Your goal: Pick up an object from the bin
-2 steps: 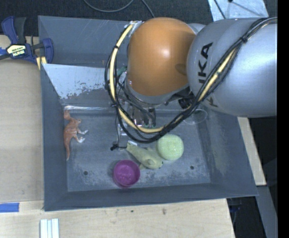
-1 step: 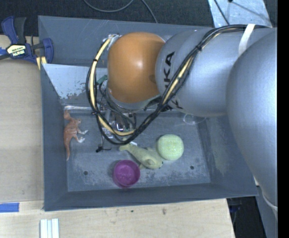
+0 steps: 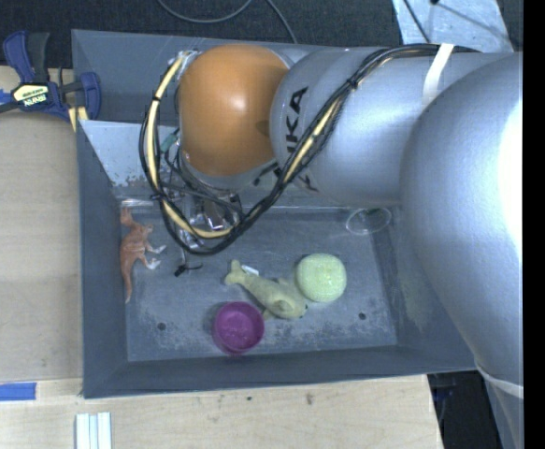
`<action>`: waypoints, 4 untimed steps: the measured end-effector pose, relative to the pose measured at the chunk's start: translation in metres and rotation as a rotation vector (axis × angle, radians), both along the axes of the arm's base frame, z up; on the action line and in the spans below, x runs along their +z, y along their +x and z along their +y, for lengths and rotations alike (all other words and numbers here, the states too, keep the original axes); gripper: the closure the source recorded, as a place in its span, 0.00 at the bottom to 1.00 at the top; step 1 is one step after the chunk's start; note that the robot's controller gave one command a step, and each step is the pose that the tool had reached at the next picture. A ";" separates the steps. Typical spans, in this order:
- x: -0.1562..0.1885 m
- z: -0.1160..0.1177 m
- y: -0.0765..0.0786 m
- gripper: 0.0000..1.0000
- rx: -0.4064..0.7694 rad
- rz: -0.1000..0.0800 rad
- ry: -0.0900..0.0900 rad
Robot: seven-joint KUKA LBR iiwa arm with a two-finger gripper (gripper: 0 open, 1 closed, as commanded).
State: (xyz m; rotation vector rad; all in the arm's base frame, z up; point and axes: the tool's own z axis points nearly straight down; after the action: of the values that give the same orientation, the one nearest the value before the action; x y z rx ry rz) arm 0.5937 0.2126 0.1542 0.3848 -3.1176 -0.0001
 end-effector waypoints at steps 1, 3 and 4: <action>-0.003 0.005 0.008 0.00 -0.324 -0.002 0.001; -0.075 0.029 0.019 1.00 -0.245 -0.008 -0.004; -0.075 0.029 0.019 1.00 -0.246 -0.008 -0.003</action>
Offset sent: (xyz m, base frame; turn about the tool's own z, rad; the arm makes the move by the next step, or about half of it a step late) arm 0.0256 0.0295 -0.0842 -0.0774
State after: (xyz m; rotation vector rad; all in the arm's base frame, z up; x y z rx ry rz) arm 0.6132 0.2416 0.0794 -0.0007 -3.1490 0.0068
